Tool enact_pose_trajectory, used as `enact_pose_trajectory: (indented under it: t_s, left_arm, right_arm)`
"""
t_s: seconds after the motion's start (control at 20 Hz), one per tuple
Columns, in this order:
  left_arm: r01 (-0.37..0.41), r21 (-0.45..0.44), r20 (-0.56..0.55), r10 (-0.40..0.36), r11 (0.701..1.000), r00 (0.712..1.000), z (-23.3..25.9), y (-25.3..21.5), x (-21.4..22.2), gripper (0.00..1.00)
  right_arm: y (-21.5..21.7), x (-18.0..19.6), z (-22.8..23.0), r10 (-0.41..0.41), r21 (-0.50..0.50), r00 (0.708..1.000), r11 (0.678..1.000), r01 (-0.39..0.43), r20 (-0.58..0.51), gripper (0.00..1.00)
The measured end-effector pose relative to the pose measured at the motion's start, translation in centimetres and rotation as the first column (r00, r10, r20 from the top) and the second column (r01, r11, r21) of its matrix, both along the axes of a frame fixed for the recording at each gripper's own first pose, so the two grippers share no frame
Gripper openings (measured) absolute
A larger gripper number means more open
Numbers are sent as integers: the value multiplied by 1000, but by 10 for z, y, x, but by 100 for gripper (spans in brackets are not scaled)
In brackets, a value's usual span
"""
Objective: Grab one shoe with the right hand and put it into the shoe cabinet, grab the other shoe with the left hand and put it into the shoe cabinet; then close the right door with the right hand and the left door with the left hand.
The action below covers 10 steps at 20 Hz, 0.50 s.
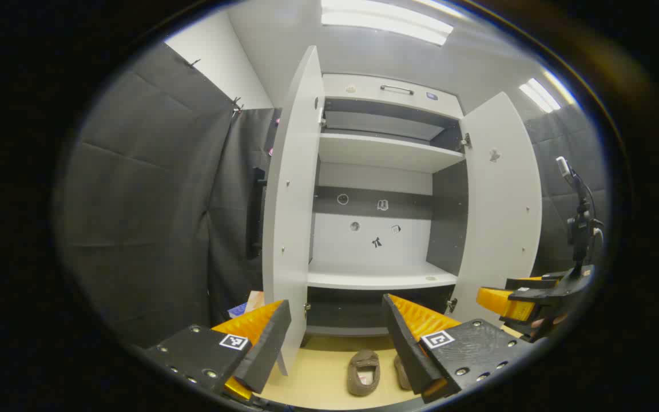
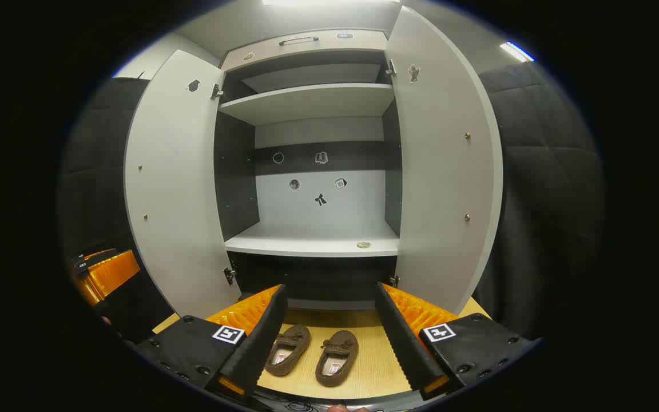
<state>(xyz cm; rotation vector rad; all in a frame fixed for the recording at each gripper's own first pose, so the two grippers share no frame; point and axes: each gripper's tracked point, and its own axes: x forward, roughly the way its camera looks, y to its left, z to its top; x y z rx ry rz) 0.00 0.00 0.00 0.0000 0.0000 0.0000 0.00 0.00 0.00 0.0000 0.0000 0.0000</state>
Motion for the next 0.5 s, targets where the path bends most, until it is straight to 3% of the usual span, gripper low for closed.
enact_pose_trajectory:
  t_s: [0.1, 0.15, 0.2, 0.5]
  left_arm:
    - [-3, 5, 3, 3, 1000, 1000, 1, 2, 0, 85]
    - [-3, 8, 6, 3, 1000, 1000, 1, 2, 0, 93]
    - [-3, 10, 9, 3, 1000, 1000, 2, 3, 0, 86]
    - [10, 30, 24, -10, 999, 1000, 5, 7, 3, 91]
  right_arm:
    - [-1, 0, 1, -5, 3, 1000, 1000, 4, 5, 98]
    - [-1, 0, 1, -8, 3, 1000, 1000, 8, 7, 98]
    - [-2, 0, 1, -11, 5, 1000, 1000, 11, 9, 98]
    - [-6, -1, 3, -34, 15, 999, 999, 34, 27, 98]
